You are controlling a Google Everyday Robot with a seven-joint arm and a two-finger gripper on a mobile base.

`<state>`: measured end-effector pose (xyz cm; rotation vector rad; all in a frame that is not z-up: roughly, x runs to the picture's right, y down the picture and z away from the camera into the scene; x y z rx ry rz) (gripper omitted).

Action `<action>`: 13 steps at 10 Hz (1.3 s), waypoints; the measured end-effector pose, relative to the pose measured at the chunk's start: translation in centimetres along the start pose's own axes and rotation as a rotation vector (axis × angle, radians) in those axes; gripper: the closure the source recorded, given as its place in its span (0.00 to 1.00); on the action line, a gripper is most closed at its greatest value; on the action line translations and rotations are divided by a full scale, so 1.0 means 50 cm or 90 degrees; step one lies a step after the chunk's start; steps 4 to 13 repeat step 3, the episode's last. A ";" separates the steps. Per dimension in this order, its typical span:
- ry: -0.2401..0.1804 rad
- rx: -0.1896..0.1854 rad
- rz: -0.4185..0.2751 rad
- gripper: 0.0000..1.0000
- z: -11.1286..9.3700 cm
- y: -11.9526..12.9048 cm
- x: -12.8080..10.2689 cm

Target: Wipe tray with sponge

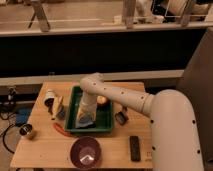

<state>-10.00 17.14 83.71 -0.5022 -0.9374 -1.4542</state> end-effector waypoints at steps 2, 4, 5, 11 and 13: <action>0.005 -0.015 0.031 0.99 -0.015 0.057 -0.003; 0.007 -0.015 0.048 0.99 -0.016 0.072 0.004; 0.007 -0.015 0.048 0.99 -0.016 0.072 0.004; 0.007 -0.015 0.048 0.99 -0.016 0.072 0.004; 0.007 -0.015 0.048 0.99 -0.016 0.072 0.004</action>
